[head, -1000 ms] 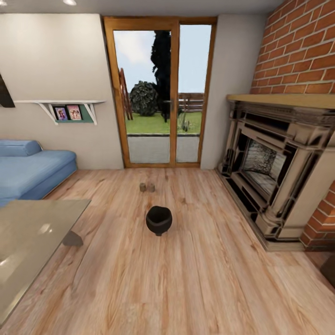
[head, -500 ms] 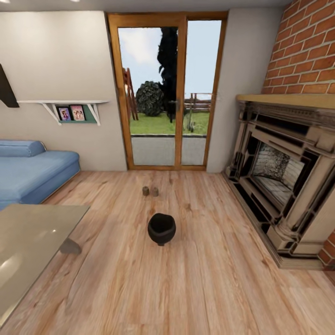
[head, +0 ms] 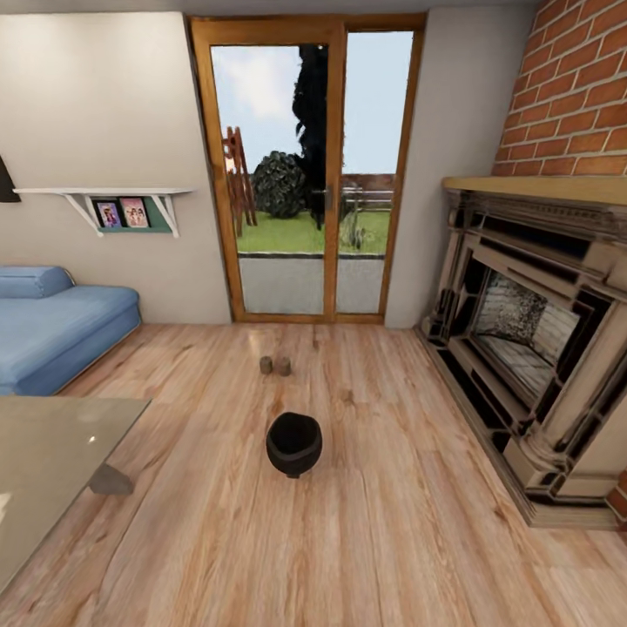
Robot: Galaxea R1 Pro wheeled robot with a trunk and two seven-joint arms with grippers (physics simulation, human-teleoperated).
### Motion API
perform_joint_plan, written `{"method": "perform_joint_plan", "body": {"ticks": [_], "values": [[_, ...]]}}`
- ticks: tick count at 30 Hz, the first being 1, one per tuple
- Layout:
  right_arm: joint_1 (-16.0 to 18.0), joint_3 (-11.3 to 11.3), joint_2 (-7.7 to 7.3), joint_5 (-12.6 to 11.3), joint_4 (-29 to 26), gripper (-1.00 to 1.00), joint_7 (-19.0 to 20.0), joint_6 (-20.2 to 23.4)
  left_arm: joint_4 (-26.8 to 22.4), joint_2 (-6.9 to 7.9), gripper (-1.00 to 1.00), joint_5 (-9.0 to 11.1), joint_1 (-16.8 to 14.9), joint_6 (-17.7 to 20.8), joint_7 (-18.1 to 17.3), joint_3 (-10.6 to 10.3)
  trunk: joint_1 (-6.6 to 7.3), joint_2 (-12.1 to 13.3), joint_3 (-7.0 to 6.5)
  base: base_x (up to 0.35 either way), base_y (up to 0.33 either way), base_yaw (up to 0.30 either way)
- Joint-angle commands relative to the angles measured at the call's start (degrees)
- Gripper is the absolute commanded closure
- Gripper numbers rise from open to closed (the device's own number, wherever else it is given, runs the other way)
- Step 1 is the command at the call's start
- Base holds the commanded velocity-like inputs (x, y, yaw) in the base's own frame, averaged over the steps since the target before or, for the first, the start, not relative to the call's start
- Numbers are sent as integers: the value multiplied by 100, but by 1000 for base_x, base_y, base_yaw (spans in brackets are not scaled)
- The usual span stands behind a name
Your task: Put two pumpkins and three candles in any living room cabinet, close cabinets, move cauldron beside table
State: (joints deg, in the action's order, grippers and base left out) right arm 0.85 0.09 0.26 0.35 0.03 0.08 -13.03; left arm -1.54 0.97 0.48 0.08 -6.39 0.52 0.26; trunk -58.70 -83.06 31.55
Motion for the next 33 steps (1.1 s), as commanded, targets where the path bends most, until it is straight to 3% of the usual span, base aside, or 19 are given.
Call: {"method": "perform_joint_plan", "body": {"ticks": [1, 13, 33], "values": [[3, -1, 0, 2, 2, -100, 1, -21, -4, 0, -100, 5, 1, -11, 7, 1, -3, -2, 4, 286, 92, 0], [3, -8, 0, -33, 2, -100, -6, -176, -4, -7, -100, 5, 1, -11, 5, 1, -3, -2, 4, 292, 161, 0], [3, -9, 0, -35, 6, -100, -3, -186, -4, -9, -100, 5, 1, -11, 2, 1, -3, -2, 4, 243, 4, 0]]}}
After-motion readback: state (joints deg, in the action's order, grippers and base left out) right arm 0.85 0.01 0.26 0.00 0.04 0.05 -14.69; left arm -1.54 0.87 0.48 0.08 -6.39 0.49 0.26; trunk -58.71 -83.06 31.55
